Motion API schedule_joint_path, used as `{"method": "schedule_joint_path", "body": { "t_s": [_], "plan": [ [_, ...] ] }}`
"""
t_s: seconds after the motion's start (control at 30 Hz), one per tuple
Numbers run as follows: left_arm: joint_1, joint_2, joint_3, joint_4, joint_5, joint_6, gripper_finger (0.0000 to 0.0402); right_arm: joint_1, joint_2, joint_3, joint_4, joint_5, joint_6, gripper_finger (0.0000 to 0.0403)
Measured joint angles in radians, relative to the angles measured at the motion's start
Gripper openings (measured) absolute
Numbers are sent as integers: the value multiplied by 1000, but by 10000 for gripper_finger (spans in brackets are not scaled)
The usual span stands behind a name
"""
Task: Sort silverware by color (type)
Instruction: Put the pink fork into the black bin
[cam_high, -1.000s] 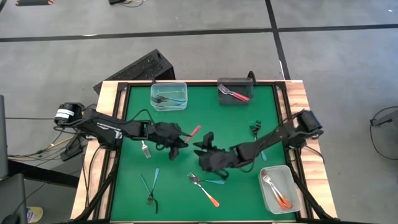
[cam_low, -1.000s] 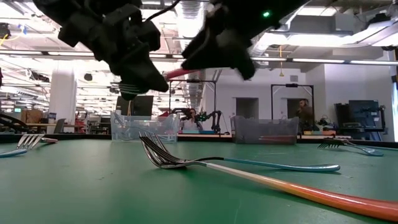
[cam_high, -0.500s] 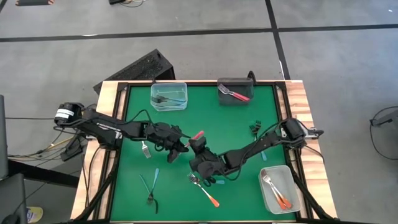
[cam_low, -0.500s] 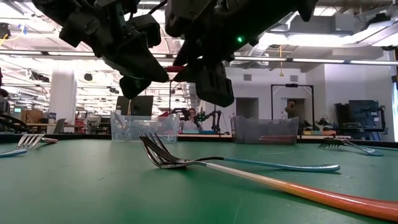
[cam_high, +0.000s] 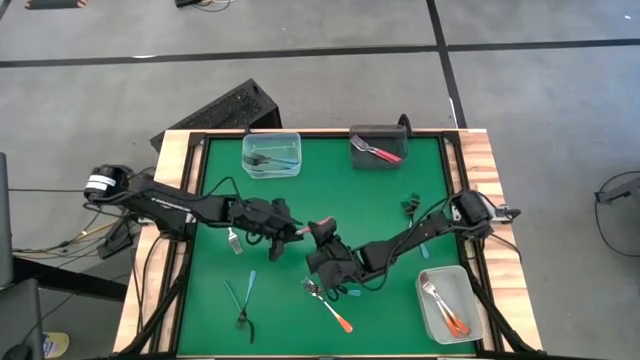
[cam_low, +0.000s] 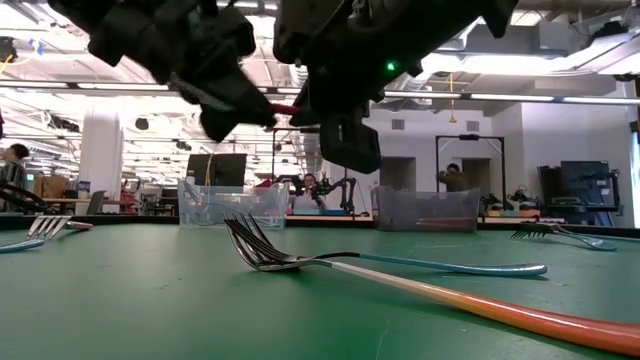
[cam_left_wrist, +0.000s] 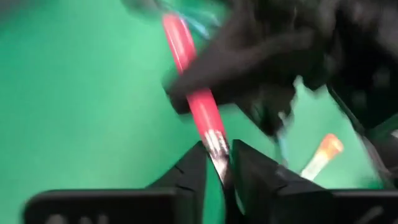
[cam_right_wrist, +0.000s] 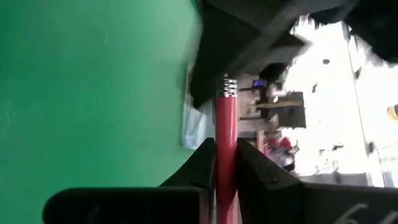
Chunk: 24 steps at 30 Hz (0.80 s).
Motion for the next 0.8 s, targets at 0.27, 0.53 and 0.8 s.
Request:
{"method": "schedule_joint_path", "body": {
  "t_s": [0.27,0.53,0.8],
  "plan": [
    [1,-102,4,34,-74,128,195,-71,-44,2,-267,-27,336,41],
    [2,-248,-5,-94,-282,175,232,-242,-246,-39,-652,-161,621,41],
    [-2,-340,-97,-79,-363,164,233,-457,-479,-256,-567,-309,542,41]
  ]
}}
